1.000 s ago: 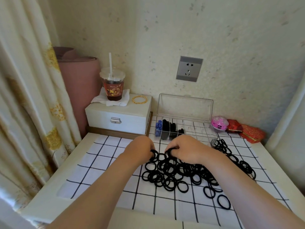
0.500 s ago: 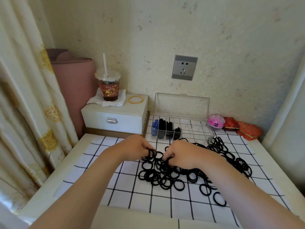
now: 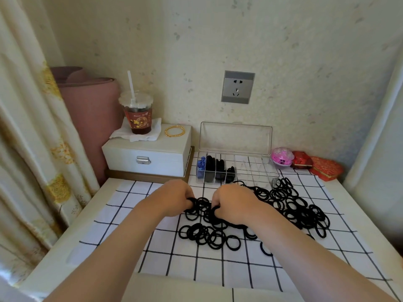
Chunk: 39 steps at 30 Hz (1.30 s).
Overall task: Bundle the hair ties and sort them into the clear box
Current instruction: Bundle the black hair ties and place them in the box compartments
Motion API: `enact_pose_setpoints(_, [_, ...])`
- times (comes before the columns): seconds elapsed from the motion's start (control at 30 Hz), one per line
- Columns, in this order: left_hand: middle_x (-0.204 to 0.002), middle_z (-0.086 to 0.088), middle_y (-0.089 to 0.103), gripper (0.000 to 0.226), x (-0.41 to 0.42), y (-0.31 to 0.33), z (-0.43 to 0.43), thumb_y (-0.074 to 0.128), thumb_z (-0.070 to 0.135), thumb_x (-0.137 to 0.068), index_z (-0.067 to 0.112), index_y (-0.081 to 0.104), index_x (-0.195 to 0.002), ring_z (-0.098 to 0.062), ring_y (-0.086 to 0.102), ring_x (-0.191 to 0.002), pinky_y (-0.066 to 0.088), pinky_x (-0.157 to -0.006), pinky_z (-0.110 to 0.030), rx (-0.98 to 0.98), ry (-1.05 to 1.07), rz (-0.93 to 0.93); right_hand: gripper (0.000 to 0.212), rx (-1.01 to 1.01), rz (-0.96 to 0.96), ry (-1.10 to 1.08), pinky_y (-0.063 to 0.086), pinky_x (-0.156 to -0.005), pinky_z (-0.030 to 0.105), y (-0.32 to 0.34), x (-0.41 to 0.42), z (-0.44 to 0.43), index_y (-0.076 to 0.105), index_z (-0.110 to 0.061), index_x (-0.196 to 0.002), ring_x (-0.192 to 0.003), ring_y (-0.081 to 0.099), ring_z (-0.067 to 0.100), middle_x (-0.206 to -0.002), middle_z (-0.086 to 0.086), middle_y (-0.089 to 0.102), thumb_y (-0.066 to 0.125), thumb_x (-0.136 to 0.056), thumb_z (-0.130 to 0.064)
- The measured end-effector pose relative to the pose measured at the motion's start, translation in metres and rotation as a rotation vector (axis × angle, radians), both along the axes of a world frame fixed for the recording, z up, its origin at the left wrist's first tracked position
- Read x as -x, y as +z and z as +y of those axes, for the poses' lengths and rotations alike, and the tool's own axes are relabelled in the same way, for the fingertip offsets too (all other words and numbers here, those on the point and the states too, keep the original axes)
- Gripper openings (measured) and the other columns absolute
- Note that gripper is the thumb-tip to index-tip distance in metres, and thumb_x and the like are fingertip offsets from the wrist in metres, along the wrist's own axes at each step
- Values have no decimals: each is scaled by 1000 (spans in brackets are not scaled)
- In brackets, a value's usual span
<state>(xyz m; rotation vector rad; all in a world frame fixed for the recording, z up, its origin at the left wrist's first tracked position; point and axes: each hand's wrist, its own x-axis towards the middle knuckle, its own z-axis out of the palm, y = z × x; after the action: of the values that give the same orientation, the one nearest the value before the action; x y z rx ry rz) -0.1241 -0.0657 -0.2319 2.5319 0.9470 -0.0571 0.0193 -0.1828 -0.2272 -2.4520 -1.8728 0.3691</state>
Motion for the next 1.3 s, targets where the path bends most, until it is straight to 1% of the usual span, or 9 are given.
enact_pose_setpoints(0.2, [-92, 8, 68, 14, 5, 8, 8, 61, 24, -93, 25, 71, -103, -6, 59, -78, 42, -62, -18, 94, 183, -269, 13, -151, 206, -58, 58, -81, 33, 4, -11, 4, 77, -25, -94, -86, 66, 10, -94, -10, 71, 66, -88, -22])
enact_pose_setpoints(0.37, [-89, -3, 75, 16, 2, 6, 2, 63, 29, -92, 24, 78, -97, -18, 66, -82, 53, -80, -31, 304, 255, -438, 18, -197, 591, -234, 55, -52, 30, 15, -18, 3, 76, -26, -88, -54, 65, 15, -78, 12, 75, 64, -91, -13])
enact_pose_setpoints(0.57, [-88, -6, 74, 20, -11, 6, -12, 65, 9, -88, 25, 76, -92, -20, 70, -85, 59, -82, -30, 517, 262, -574, 14, -338, 1047, -311, 52, -50, 29, 30, -7, 3, 77, -13, -98, -56, 63, 19, -90, 15, 75, 67, -90, -7])
enact_pose_setpoints(0.7, [-89, -4, 70, 18, -16, 12, -16, 67, 3, -87, 18, 74, -94, -12, 68, -82, 59, -73, -23, 684, 265, -628, 15, -379, 965, -327, 53, -50, 30, 26, -3, 5, 76, -15, -94, -57, 65, 23, -90, 17, 75, 64, -91, -7])
enact_pose_setpoints(0.8, [-98, -7, 68, 22, -15, 12, -12, 67, 4, -88, 12, 75, -106, -13, 64, -87, 59, -78, -25, 818, 244, -617, 18, -366, 757, -326, 57, -59, 39, 19, -7, 6, 73, -23, -89, -61, 70, 32, -72, 16, 75, 59, -92, -12])
enact_pose_setpoints(0.97, [-90, -9, 63, 22, -13, 14, -11, 58, 10, -94, 1, 70, -111, -15, 58, -79, 56, -92, -39, 1187, 191, -695, 14, -435, 596, -342, 52, -47, 27, 15, -8, 6, 73, -22, -89, -48, 65, 14, -57, 0, 68, 61, -88, -15])
enact_pose_setpoints(1.13, [-101, -10, 63, 22, -15, 8, -14, 65, 15, -93, 10, 72, -113, -15, 56, -88, 57, -89, -31, 993, 136, -659, 3, -489, 362, -252, 51, -57, 24, 14, -3, 4, 72, -26, -81, -65, 64, 9, -70, -6, 68, 71, -81, -28])
enact_pose_setpoints(1.23, [-101, -13, 66, 23, -16, 3, -11, 59, 13, -97, 12, 72, -115, -14, 58, -85, 58, -86, -30, 926, 171, -640, 2, -463, 398, -240, 49, -52, 20, 12, -5, 5, 70, -28, -81, -56, 59, 1, -65, -8, 67, 71, -81, -26])
enact_pose_setpoints(1.3, [-102, -12, 71, 22, -17, -1, -8, 58, 16, -97, 18, 74, -112, -15, 62, -87, 56, -94, -39, 838, 177, -612, 8, -410, 513, -246, 48, -51, 21, 13, -8, 5, 69, -27, -89, -53, 59, 1, -69, -8, 66, 71, -83, -24])
